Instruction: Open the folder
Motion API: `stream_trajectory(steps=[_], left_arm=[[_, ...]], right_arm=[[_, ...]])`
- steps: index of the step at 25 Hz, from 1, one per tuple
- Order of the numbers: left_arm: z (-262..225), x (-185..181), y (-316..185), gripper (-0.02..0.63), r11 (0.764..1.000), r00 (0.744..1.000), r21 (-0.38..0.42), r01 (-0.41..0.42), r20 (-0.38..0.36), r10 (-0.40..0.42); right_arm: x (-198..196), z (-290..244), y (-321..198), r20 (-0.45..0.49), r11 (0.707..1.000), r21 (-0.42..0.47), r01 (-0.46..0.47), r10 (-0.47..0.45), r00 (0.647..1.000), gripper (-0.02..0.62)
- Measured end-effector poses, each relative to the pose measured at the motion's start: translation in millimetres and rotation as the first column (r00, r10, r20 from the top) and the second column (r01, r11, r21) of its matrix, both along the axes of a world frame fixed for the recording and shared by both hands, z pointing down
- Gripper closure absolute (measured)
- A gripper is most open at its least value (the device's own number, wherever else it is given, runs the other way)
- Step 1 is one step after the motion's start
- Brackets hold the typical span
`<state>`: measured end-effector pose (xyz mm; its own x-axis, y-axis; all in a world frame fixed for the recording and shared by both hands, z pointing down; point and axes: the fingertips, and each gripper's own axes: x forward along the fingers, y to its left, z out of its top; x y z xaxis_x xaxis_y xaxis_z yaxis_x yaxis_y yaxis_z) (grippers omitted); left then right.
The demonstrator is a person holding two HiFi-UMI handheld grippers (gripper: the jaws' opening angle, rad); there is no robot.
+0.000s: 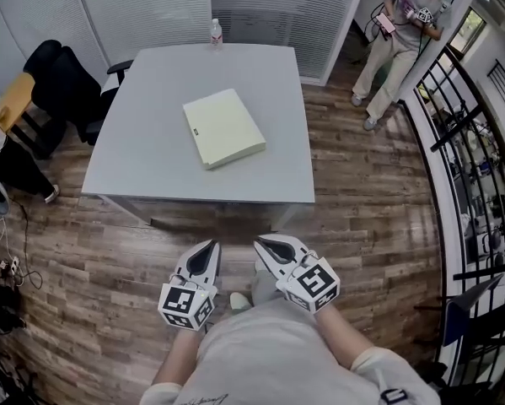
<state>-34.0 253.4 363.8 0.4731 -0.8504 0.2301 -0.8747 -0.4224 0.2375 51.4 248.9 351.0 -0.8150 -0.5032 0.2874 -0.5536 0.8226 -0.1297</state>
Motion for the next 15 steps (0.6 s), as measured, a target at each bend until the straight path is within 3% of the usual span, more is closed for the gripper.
stream_trajectory(steps=[8,15], left_arm=[[0.4,-5.4,-26.5,0.597,1.0,1.0,0.014,-0.005,0.001,0.005],[6.7,-21.6,-77.8,0.597,1.0,1.0,0.008,0.022,-0.004,-0.022]], right_arm=[[-12.4,11.1,-29.2,-0.004,1.0,-0.022,-0.002,0.002,1.0,0.578],[-21.3,21.6,-90.8,-0.005,0.999,-0.042,-0.007,0.007,1.0,0.578]])
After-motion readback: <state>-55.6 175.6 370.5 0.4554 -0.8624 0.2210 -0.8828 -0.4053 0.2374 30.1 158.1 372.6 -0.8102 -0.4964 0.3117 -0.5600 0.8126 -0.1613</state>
